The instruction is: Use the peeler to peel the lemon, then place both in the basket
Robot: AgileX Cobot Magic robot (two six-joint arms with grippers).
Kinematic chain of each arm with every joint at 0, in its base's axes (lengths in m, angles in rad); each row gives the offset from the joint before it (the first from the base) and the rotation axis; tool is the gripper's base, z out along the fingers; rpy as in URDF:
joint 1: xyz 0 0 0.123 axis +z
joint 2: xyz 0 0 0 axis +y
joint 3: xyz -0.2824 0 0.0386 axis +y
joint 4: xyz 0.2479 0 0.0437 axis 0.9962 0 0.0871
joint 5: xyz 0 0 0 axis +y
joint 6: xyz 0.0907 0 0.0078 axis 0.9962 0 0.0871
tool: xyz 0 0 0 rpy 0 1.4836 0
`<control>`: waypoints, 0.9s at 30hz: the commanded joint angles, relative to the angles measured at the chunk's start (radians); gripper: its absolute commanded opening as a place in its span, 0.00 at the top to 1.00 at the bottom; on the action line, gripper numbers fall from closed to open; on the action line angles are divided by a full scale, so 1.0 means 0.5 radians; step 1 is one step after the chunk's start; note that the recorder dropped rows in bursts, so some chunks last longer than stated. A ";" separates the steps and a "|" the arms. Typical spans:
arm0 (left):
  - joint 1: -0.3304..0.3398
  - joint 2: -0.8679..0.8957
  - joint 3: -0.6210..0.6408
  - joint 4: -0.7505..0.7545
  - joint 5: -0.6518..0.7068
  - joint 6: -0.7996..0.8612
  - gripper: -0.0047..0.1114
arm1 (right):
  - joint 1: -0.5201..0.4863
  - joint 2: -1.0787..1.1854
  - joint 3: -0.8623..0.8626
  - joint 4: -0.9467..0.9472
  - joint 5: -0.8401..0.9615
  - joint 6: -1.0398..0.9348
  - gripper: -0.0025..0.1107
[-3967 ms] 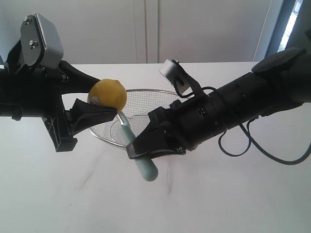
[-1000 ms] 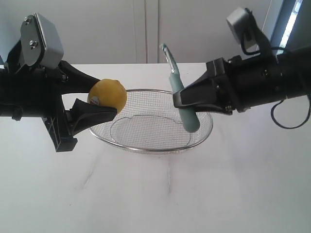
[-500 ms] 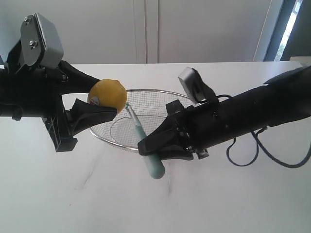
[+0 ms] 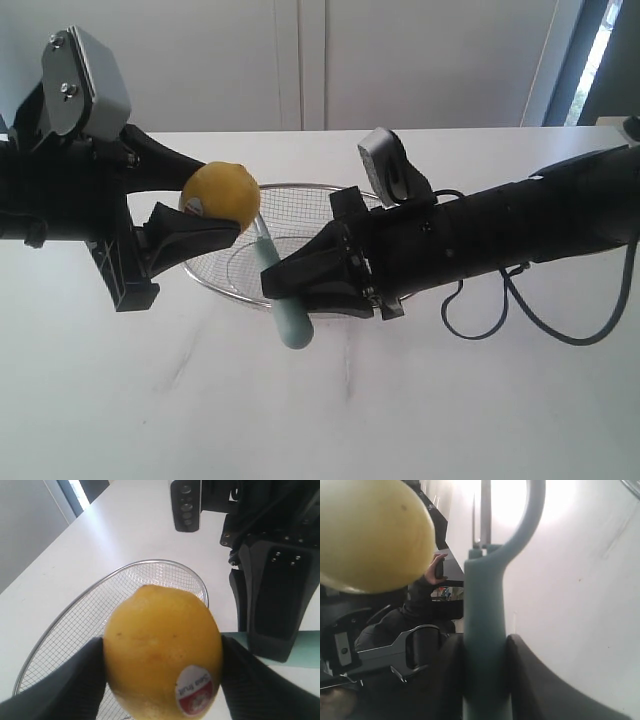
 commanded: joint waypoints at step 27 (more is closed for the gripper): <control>-0.008 -0.011 0.008 -0.053 0.001 0.003 0.96 | 0.000 -0.150 0.002 0.035 0.030 -0.035 0.98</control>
